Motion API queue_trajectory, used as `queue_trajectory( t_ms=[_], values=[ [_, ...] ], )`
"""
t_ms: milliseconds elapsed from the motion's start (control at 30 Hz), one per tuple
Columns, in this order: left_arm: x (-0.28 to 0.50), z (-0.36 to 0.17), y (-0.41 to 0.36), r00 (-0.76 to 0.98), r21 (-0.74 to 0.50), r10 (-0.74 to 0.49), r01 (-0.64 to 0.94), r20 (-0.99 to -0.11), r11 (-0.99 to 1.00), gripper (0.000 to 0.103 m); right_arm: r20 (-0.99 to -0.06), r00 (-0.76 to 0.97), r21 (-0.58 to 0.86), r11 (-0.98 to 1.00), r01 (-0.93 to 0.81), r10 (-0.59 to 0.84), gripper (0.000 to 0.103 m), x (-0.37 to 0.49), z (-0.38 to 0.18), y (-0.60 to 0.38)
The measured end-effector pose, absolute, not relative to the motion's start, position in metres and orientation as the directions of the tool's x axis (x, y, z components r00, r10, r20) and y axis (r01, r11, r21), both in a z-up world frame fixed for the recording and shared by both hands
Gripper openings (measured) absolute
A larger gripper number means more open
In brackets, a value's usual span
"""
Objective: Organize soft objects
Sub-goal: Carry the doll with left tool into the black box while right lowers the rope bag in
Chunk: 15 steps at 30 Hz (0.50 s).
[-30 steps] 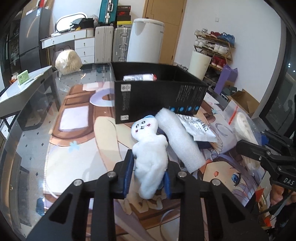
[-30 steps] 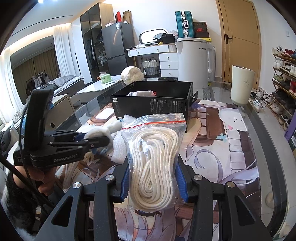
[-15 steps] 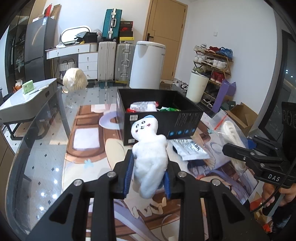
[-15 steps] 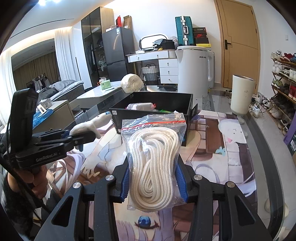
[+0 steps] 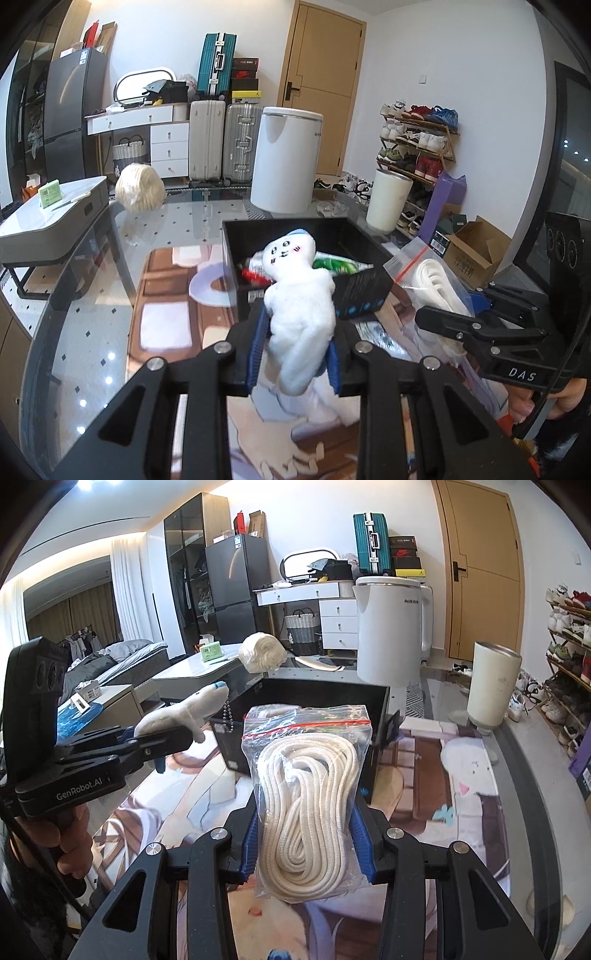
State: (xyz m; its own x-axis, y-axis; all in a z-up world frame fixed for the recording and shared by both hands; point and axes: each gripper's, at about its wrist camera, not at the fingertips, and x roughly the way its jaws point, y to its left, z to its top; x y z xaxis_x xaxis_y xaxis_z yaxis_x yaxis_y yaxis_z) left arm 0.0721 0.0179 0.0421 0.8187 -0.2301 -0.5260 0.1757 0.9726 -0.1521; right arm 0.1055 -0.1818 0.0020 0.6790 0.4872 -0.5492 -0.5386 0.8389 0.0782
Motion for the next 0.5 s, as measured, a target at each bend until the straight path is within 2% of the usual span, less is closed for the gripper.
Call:
queue_trajectory(
  t_ms=[500],
  values=[
    [0.122,0.055,0.015,0.82,-0.15,-0.225,0.17,-0.526,0.974,0.027,-0.551,0.677,0.043,0.827,-0.56,0.487,0.043,0.151,0.022,-0.161]
  ],
)
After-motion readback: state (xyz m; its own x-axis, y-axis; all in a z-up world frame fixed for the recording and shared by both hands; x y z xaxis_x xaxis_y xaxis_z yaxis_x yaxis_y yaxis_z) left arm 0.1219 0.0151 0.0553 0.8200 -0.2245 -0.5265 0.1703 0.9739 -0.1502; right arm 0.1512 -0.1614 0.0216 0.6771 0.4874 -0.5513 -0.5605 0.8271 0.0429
